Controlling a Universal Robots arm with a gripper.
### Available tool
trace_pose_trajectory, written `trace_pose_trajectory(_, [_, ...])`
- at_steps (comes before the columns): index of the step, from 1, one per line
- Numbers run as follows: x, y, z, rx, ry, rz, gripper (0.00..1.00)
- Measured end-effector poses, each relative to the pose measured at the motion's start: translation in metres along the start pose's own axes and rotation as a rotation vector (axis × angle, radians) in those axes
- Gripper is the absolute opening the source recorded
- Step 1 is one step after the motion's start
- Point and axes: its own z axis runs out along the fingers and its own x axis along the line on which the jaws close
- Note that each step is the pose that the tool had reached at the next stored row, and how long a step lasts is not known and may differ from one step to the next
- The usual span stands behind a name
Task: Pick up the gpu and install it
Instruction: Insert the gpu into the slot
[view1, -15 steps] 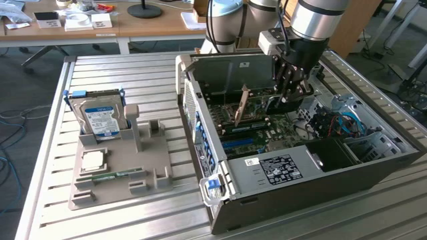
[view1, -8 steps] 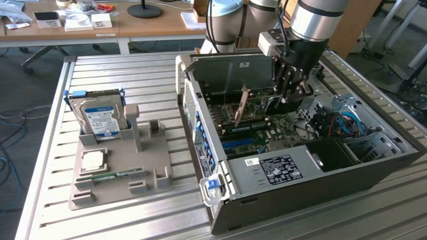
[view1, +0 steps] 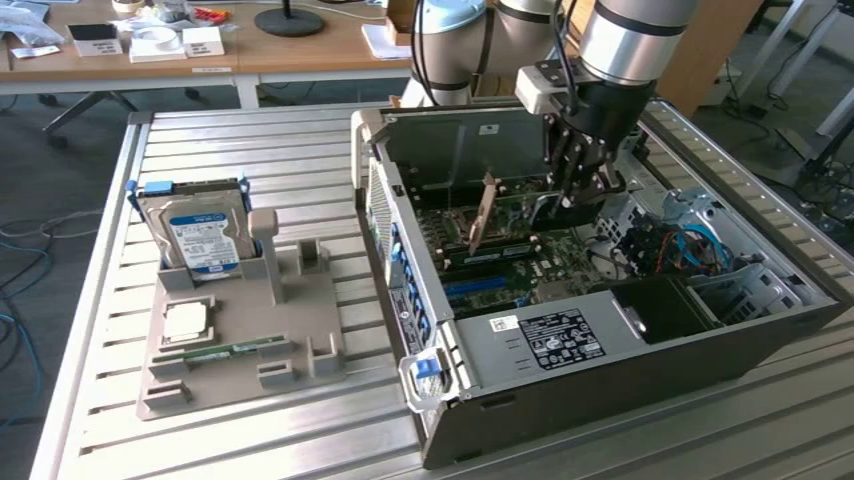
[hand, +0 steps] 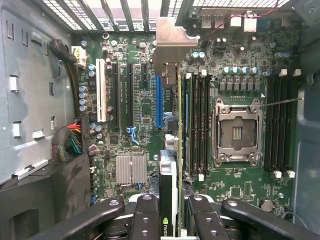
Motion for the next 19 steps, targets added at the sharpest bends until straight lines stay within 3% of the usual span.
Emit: trace_pose_trajectory(19, [0.0001,0.0001,0.0031,0.0,-0.0002,0.0,0.27])
